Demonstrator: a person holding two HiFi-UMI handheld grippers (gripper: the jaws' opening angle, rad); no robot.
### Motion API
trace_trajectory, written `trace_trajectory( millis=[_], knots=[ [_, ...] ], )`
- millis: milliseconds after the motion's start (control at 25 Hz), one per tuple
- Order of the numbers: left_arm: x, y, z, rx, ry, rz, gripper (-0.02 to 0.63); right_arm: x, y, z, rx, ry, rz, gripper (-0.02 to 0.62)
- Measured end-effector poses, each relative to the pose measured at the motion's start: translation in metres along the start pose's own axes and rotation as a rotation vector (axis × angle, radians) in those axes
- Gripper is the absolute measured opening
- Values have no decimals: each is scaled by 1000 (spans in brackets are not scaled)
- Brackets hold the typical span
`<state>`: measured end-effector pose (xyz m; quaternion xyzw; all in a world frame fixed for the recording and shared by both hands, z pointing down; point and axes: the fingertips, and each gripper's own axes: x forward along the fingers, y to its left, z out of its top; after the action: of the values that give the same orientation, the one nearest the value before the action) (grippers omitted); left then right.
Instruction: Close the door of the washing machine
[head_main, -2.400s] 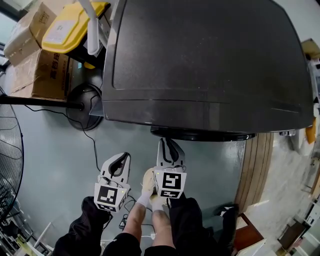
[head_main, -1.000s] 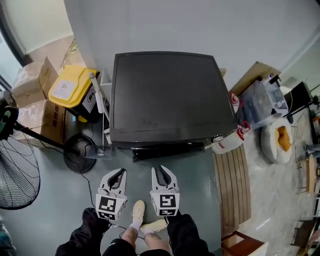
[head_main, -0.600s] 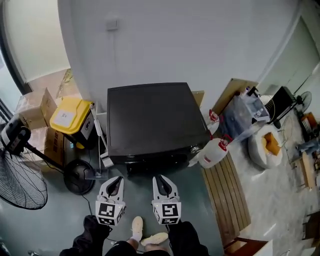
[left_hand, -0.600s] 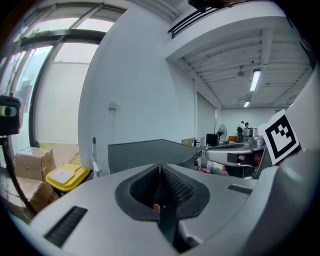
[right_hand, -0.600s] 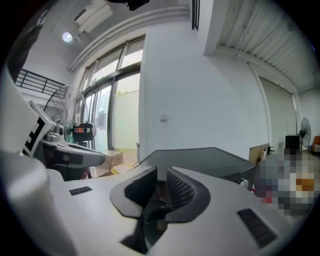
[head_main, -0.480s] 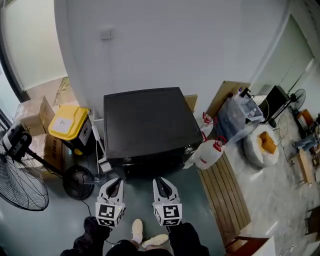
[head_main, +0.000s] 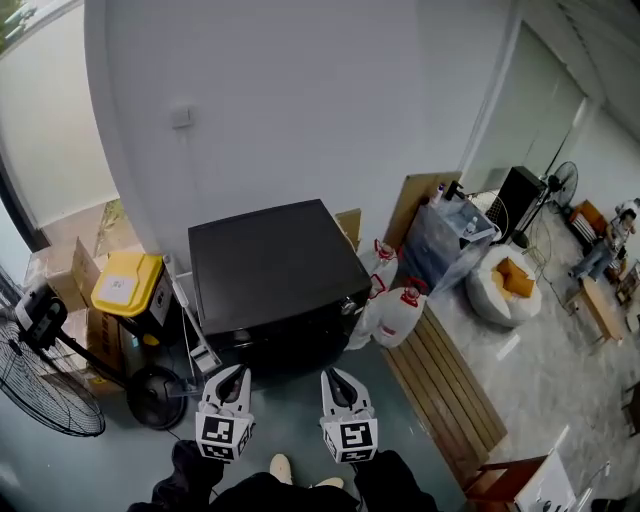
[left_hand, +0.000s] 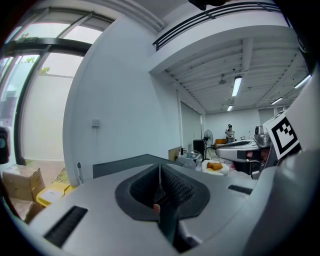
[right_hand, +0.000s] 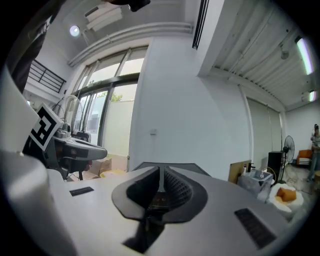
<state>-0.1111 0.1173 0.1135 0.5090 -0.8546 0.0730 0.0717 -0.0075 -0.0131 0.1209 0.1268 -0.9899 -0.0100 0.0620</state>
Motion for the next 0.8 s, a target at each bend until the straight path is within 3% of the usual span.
trace_trajectory(
  millis=[320, 800],
  knots=[
    [-8, -14, 17, 29, -23, -29, 32, -18, -13, 11, -28, -12, -52, 17],
    [-4, -25, 15, 30, -16, -52, 32, -21, -9, 8, -20, -4, -27, 15]
  ],
)
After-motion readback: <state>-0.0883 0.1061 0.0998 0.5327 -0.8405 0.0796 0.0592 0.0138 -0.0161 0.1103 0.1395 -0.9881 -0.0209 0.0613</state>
